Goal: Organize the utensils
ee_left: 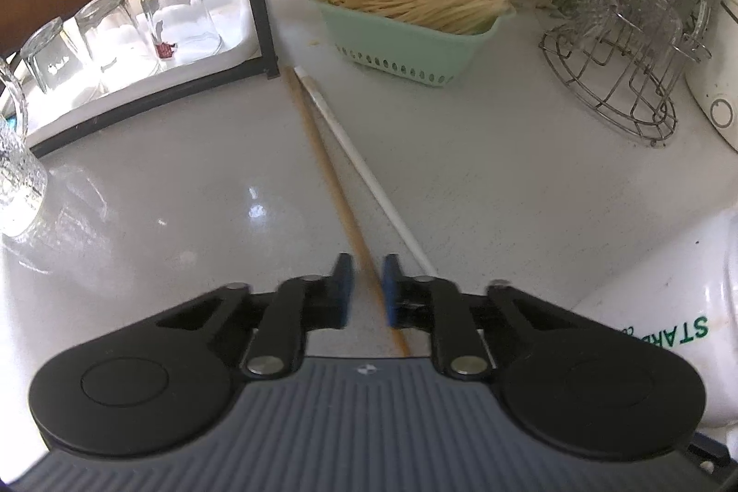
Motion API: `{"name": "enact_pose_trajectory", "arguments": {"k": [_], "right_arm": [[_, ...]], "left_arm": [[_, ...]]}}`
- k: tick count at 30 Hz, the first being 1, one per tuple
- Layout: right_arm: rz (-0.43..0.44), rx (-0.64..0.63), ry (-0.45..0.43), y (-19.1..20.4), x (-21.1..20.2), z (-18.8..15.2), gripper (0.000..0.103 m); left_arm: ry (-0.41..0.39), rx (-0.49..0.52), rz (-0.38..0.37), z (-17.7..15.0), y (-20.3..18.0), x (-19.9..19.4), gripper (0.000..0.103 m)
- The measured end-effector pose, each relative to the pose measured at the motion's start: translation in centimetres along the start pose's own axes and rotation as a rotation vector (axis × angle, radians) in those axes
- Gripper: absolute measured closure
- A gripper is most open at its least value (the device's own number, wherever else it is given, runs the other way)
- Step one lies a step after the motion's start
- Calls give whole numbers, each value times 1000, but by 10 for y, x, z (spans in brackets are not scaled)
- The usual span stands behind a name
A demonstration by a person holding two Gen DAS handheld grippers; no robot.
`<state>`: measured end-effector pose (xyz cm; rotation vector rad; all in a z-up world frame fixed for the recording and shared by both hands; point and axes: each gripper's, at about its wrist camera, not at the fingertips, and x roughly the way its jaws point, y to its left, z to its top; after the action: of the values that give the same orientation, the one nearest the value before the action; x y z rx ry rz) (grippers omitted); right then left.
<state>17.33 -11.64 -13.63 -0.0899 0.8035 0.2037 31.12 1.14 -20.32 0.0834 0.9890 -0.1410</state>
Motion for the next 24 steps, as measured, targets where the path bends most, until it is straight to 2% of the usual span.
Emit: {"name": "enact_pose_trajectory", "arguments": {"k": [9,17,21,24], "right_arm": [[13,-19,14,0,0,3,12],[21,-31,25,-1,1,5,12],[24,-34,24,-1,1,5,12],[24,-33,23,-2,1,4,12]], "left_arm": [[29,-106,17,-10,7,-9,97],[52,-149,27,-36,15,-30,98],[75,-179,-3,-55,22,-44,98],[125,-162,-28,-68,24,-53,98]]}}
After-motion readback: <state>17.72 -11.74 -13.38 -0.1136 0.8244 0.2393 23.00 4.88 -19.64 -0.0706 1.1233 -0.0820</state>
